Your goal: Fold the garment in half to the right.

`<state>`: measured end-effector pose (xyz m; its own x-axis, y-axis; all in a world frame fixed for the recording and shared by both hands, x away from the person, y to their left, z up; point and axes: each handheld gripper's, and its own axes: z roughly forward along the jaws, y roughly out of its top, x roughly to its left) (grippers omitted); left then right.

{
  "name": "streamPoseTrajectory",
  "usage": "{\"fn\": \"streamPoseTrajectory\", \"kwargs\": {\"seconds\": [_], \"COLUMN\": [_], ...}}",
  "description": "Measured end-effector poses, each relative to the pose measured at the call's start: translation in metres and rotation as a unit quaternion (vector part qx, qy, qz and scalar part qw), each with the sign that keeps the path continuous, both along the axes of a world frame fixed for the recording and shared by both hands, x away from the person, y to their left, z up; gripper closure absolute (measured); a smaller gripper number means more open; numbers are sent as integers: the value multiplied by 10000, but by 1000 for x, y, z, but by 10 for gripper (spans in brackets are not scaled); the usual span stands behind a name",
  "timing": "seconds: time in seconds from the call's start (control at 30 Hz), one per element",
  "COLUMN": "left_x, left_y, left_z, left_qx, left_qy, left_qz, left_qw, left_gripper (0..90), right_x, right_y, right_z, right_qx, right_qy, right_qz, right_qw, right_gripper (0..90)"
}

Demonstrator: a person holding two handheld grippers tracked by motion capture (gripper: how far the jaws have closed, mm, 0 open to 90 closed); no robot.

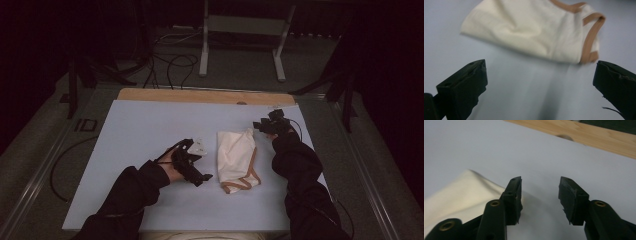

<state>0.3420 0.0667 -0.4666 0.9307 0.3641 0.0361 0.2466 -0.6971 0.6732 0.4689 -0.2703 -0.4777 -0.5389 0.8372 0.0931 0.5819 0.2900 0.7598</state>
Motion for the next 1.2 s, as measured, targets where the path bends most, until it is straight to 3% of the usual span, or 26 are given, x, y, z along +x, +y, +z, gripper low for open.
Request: {"fn": "streamPoseTrajectory", "kwargs": {"seconds": [0.07, 0.13, 0.33, 0.53, 0.57, 0.6, 0.7, 0.83, 0.87, 0.9, 0.97, 1.07, 1.1, 1.2], "left_x": [-2, -3, -15, -23, -26, -28, -31, -34, -34, -34, -34, -35, -35, -37], "left_y": [17, 21, 53, 71, 78, 82, 90, 101, 101, 104, 107, 109, 112, 115], "left_z": [-4, -5, -13, -18, -20, -22, -24, -27, -27, -29, -30, -31, -32, -32], "left_qx": [-56, -89, -118, -203, -255, -282, -435, -714, -714, -816, -871, -871, -839, -882], "left_qy": [50, 57, 124, 162, 170, 153, 100, -12, -12, -54, -105, -138, -164, -180], "left_qz": [191, 251, 562, 758, 848, 929, 1125, 1463, 1463, 1600, 1696, 1721, 1745, 1822], "left_qw": [9998, 9996, 9983, 9968, 9959, 9952, 9926, 9867, 9867, 9837, 9816, 9811, 9809, 9791], "left_gripper": [0, 0, 0, 0, 0, 0, 0, 0, 0, 0, 0, 0, 0, 1], "right_x": [-4, -7, -16, -21, -24, -25, -30, -34, -34, -33, -31, -32, -38, -40], "right_y": [6, 10, 22, 21, 21, 22, 19, 16, 16, 19, 25, 32, 35, 26], "right_z": [5, 7, -4, -12, -13, -13, -9, 1, 1, 7, 12, 20, 30, 32], "right_qx": [25, 66, 56, 53, -68, -124, -290, -263, -263, -195, -167, -33, 201, 43], "right_qy": [6, -3, 314, 618, 677, 665, 532, 247, 247, 82, -27, -179, -504, -558], "right_qz": [114, 182, 320, 394, 438, 436, 357, 394, 394, 510, 554, 718, 987, 871], "right_qw": [9999, 9998, 9990, 9973, 9967, 9968, 9975, 9986, 9986, 9985, 9983, 9973, 9936, 9946], "right_gripper": [550, 550, 549, 704, 834, 855, 873, 876, 876, 878, 878, 877, 877, 877]}}
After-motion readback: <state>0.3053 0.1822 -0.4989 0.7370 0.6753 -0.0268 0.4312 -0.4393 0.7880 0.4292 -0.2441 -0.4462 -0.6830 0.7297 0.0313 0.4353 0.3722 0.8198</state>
